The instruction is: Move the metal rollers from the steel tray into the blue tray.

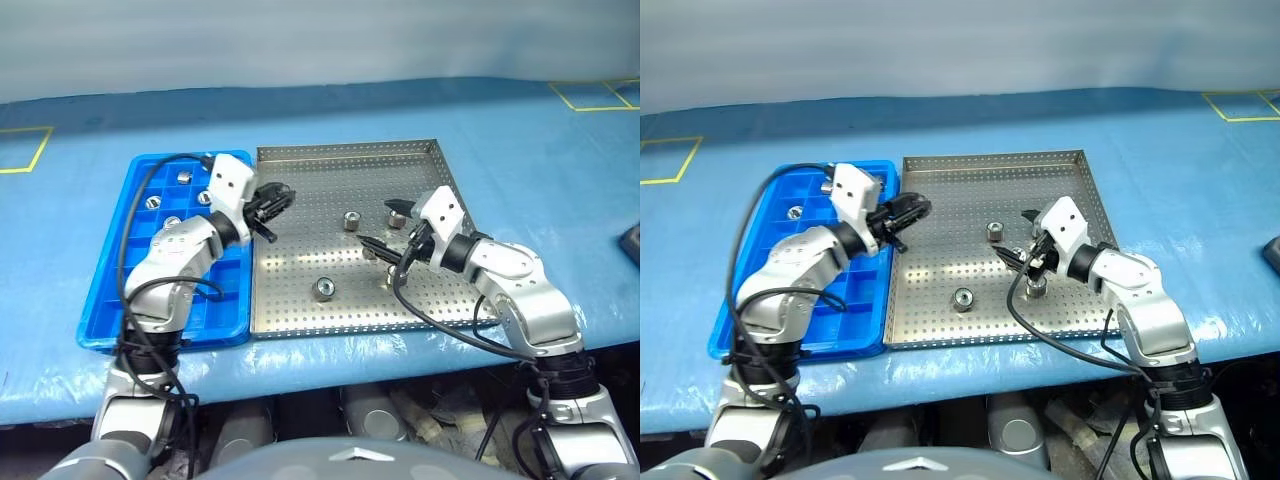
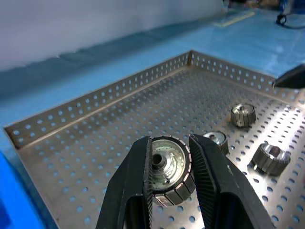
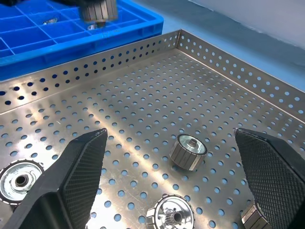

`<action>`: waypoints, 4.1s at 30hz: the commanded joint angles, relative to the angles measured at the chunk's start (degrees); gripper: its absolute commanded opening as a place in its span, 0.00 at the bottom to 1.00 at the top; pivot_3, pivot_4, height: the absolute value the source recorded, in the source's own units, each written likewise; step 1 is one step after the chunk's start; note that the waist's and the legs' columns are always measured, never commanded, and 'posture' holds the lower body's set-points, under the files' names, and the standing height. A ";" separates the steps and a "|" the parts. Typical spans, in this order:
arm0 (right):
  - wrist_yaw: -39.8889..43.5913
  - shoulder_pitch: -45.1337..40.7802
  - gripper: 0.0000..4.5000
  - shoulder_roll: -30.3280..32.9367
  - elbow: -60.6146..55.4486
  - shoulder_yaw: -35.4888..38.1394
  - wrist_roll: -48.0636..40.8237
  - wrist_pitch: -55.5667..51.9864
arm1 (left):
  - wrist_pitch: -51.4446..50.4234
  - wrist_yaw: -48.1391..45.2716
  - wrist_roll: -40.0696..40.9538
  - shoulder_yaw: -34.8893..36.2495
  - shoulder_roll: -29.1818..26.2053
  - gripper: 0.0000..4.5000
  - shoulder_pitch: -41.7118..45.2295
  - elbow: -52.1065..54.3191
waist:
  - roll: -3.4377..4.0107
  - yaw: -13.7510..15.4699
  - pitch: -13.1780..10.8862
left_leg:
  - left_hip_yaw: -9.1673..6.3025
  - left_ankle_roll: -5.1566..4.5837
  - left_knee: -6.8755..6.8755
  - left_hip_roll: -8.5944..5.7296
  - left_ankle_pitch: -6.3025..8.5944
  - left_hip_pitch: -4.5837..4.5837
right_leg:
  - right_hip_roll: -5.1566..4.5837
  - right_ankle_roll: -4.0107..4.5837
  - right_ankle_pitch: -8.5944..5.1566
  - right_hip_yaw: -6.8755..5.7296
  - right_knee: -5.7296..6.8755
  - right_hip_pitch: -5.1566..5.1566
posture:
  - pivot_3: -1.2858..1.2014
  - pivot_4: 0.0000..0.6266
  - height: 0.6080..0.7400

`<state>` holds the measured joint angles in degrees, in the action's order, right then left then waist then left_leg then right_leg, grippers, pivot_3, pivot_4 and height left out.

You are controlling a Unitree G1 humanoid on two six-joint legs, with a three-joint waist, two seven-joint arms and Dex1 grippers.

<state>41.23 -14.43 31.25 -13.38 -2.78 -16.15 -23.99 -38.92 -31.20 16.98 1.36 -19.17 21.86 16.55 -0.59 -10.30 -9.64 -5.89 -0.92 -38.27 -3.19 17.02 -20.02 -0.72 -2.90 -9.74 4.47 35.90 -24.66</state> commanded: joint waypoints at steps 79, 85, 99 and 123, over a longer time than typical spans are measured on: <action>0.53 13.51 1.00 6.88 -19.05 6.32 -3.22 -7.86 | 6.48 -15.31 0.35 -18.08 -8.16 0.69 -0.71 2.98 | -0.03 0.54 0.01 | -0.19 -0.02 -0.32 -0.11 0.00 -0.52 | -0.11 -0.21 -0.16 -0.44 -0.01 -0.23 | 0.38 0.24 1.00; -0.23 15.24 1.00 6.54 -21.02 6.40 -4.06 -8.25 | 7.47 -17.44 -3.61 -22.54 -10.63 0.69 -0.08 1.89 | -0.02 -2.16 0.01 | -0.16 -0.12 -0.78 -0.08 0.06 -0.42 | 0.21 -0.46 -0.07 -0.33 0.00 0.06 | 0.38 0.24 1.00; -0.24 13.49 1.00 5.88 -19.39 4.90 -4.04 -6.84 | 7.78 -15.96 -12.63 -27.78 -10.60 0.69 -0.93 -3.17 | -0.02 -4.00 0.01 | -0.05 -0.27 -0.85 -0.10 0.11 -0.42 | 0.19 -0.57 0.00 -0.16 -0.03 0.06 | 0.39 0.24 1.00; -0.57 11.39 1.00 5.43 -19.14 3.48 -3.58 -5.82 | 7.92 -14.20 -14.50 -26.21 -8.12 0.37 -2.81 -7.43 | 0.03 -3.37 0.04 | -0.04 -0.28 -0.89 -0.10 0.11 -0.38 | 0.17 -0.61 0.02 -0.13 -0.03 0.11 | 0.39 0.24 1.00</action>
<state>40.89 -2.06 36.78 -31.59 0.50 -19.37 -30.60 -30.65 -47.24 3.20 -25.84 -27.55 19.44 9.66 -0.56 -13.67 -9.60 -5.92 -1.20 -39.17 -3.29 17.13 -20.41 -0.56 -3.51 -9.72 4.35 35.88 -24.55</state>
